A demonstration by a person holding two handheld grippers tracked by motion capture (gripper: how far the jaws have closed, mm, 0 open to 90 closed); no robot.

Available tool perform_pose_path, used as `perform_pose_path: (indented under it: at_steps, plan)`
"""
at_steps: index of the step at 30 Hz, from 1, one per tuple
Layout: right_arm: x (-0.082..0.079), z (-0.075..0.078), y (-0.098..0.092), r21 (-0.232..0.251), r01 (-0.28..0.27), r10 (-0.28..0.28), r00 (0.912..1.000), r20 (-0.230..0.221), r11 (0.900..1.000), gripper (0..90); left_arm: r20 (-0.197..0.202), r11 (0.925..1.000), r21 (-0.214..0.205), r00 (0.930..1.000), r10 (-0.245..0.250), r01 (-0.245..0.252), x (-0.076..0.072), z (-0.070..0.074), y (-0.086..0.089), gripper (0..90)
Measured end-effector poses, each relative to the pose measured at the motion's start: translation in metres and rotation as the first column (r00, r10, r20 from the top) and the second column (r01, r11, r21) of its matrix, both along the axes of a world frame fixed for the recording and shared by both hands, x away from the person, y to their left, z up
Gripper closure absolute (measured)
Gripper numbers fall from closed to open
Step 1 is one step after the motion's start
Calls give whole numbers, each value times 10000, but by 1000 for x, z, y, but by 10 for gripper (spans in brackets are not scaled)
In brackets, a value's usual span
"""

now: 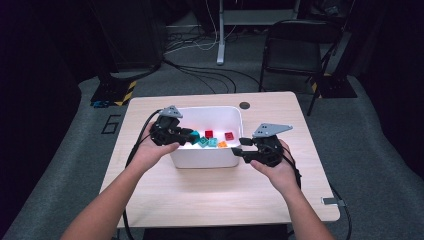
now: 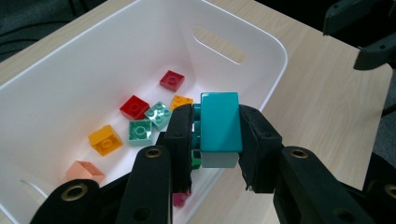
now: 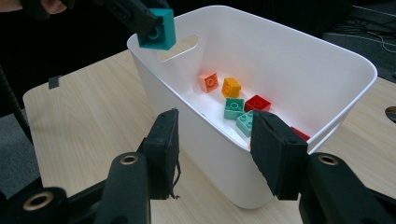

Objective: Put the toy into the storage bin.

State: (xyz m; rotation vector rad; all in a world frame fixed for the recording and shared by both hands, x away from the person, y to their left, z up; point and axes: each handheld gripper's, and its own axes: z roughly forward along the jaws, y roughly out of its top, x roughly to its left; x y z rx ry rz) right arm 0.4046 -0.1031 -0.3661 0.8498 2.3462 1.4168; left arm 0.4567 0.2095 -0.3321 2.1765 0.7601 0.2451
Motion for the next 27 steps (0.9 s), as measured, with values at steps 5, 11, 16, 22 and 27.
perform_pose_path:
  at_steps: [5,11,16,22,27]
  plan:
    - [1,0,-1,14,38,-38,10000,-30,10000,515,50,9997,-95,9998,214,-214,14,5,1,674]
    - [2,-1,-3,58,89,-88,9999,-82,9999,516,133,9993,-82,9992,374,-373,32,7,-2,674]
    - [3,-2,-4,88,95,-95,9999,-94,9999,515,34,9988,-152,9989,459,-458,47,4,-7,674]
    - [3,-2,-4,60,62,-61,9999,-91,10000,516,-85,9994,-113,9994,341,-342,62,-6,-18,673]
    - [2,-2,-3,57,37,-37,10000,-92,10000,515,-213,9988,53,9986,489,-488,75,-16,-29,673]
